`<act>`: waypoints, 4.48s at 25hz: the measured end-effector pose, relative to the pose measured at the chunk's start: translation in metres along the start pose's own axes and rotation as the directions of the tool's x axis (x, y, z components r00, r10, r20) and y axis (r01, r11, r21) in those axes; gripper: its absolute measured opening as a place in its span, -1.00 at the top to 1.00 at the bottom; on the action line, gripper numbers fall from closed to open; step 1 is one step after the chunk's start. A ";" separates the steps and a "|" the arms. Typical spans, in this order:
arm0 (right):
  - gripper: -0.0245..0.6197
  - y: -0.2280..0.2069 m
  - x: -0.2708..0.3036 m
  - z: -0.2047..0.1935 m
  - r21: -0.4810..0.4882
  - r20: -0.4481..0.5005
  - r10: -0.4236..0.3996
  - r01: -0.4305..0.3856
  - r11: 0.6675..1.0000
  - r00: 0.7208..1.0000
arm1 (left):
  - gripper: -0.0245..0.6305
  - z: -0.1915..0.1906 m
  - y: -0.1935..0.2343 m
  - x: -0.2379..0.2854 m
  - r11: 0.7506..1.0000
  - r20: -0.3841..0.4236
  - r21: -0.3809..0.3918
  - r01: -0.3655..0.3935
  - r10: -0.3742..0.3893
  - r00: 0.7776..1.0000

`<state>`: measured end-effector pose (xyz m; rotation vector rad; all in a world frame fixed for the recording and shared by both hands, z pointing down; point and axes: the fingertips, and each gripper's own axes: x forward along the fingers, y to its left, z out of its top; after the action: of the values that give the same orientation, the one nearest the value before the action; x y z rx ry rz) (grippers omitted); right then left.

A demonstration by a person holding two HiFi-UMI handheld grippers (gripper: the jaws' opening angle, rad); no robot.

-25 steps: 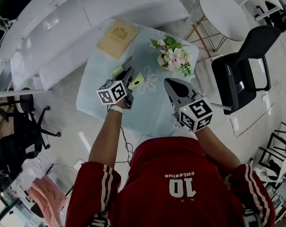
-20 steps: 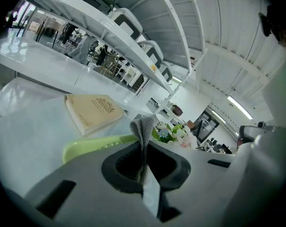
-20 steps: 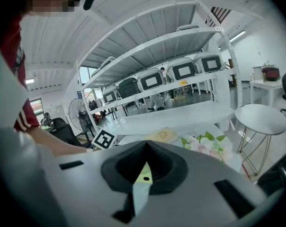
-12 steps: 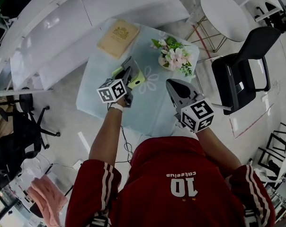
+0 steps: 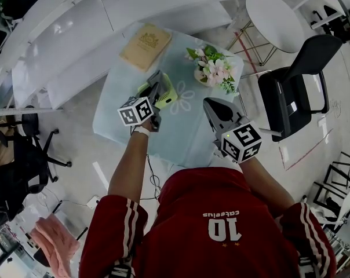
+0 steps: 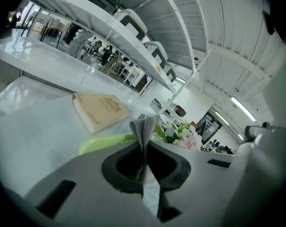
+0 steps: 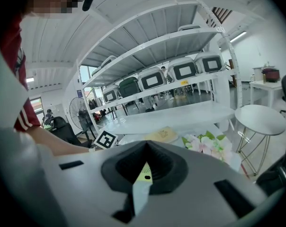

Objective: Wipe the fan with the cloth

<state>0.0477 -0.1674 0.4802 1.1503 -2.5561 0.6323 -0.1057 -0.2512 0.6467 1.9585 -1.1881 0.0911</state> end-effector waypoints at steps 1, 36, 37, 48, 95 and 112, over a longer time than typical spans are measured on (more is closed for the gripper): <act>0.95 0.001 0.000 0.000 0.001 0.001 -0.001 0.001 1.000 1.000 | 0.85 0.000 0.001 -0.001 1.000 0.000 -0.002 -0.001 0.001 1.000; 0.92 0.039 0.003 -0.003 -0.006 -0.002 0.061 -0.061 0.998 0.998 | 0.85 -0.001 0.042 -0.048 0.997 0.038 -0.034 -0.067 0.068 0.997; 0.92 0.040 0.003 -0.003 -0.007 -0.003 0.062 -0.062 0.998 0.998 | 0.85 -0.001 0.043 -0.050 0.997 0.037 -0.033 -0.070 0.071 0.997; 0.92 0.051 -0.002 -0.006 -0.021 -0.004 0.070 -0.070 0.997 0.998 | 0.85 -0.006 0.053 -0.066 0.995 0.045 -0.036 -0.090 0.092 0.995; 0.92 0.074 -0.028 -0.014 -0.034 0.014 0.070 -0.070 0.997 0.997 | 0.85 -0.039 0.020 -0.091 0.997 0.027 -0.025 -0.068 0.068 0.997; 0.91 0.050 -0.043 -0.022 -0.001 0.023 0.023 -0.023 1.000 0.999 | 0.85 -0.046 -0.014 -0.053 1.000 -0.016 0.005 -0.015 0.015 1.000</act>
<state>0.0393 -0.0995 0.4673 1.1353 -2.5923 0.6274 -0.1091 -0.1794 0.6450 1.9500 -1.1930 0.1173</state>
